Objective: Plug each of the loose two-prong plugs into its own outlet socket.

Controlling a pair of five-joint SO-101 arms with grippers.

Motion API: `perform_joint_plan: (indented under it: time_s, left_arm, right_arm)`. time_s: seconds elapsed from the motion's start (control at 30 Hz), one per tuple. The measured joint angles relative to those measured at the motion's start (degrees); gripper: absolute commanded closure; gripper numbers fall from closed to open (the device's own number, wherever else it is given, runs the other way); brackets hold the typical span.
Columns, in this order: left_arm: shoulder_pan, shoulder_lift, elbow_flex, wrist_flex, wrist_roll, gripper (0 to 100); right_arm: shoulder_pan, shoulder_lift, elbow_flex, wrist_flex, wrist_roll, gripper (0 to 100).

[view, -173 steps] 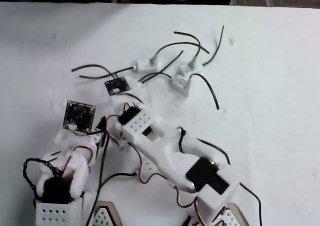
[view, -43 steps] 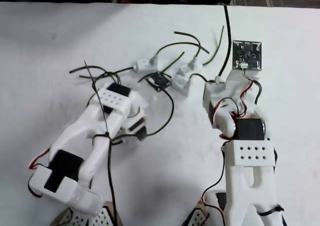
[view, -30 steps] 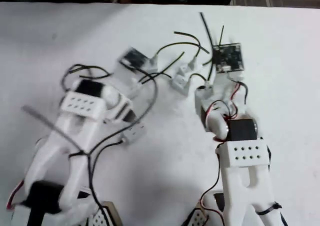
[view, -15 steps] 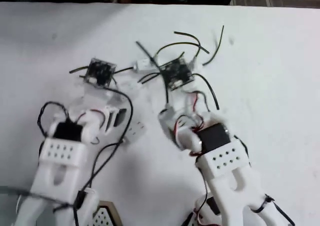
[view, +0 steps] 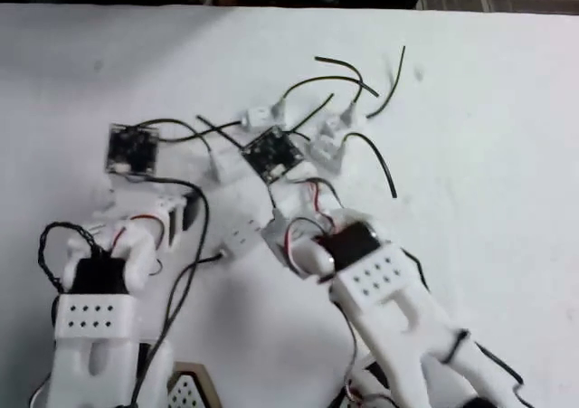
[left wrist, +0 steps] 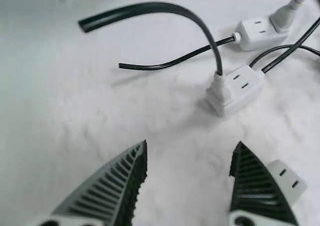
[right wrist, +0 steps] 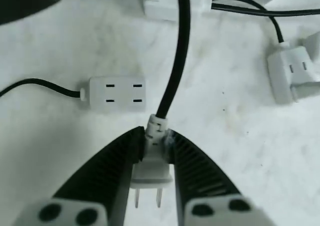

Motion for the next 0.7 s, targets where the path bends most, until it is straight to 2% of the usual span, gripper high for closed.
perform_joint_plan:
  time_s: [0.23, 0.43, 0.57, 0.7]
  left_arm:
    - [-4.0, -3.9, 1.6, -0.1, 2.8, 73]
    - [-4.0, -8.8, 4.5, -0.1, 2.8, 73]
    - [-4.0, -13.7, 7.0, -0.1, 2.8, 73]
    - [-4.0, -19.2, 9.9, -0.1, 2.8, 73]
  right_arm:
    - [-3.1, 14.6, -5.2, -1.1, 0.7, 96.7]
    - [-3.3, 24.6, -10.2, -1.1, 0.7, 82.0]
    - [-3.6, 26.9, -12.1, -0.4, 0.6, 81.8]
    - [-3.8, 26.9, -15.3, 4.7, 0.7, 81.8]
